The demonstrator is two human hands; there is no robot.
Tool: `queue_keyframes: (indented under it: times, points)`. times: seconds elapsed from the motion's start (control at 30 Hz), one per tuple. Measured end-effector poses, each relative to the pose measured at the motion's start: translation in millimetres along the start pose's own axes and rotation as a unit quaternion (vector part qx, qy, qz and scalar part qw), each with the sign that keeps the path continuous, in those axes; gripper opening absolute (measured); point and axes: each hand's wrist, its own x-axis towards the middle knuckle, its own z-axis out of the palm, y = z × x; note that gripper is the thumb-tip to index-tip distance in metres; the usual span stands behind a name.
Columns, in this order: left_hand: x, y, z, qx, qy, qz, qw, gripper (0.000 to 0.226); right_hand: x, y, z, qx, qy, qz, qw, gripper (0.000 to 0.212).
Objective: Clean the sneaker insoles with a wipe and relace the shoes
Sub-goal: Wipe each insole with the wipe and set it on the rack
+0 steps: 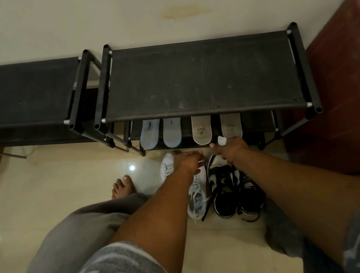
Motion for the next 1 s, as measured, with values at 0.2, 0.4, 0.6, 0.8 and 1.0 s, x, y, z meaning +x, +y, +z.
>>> queue_keyframes:
  times: [0.2,0.4,0.6,0.8,1.0]
  points:
    - [-12,-6,40,0.046,-0.045,-0.028,0.998,0.019,-1,19,-35,0.046,0.057,0.021,0.997,0.067]
    - [-14,4,76,0.022,-0.056,-0.033,0.998,0.038,9,24,-58,0.02,0.101,0.028,0.994,0.071]
    - [5,5,91,0.01,-0.013,0.007,1.0,0.049,16,14,-62,0.055,0.115,0.019,0.992,0.065]
    - [20,12,109,0.016,0.007,0.028,0.999,0.043,24,6,-61,0.071,0.113,0.042,0.99,0.047]
    - [27,10,116,0.028,0.024,0.037,0.999,0.035,22,8,-63,0.073,0.103,0.049,0.991,0.055]
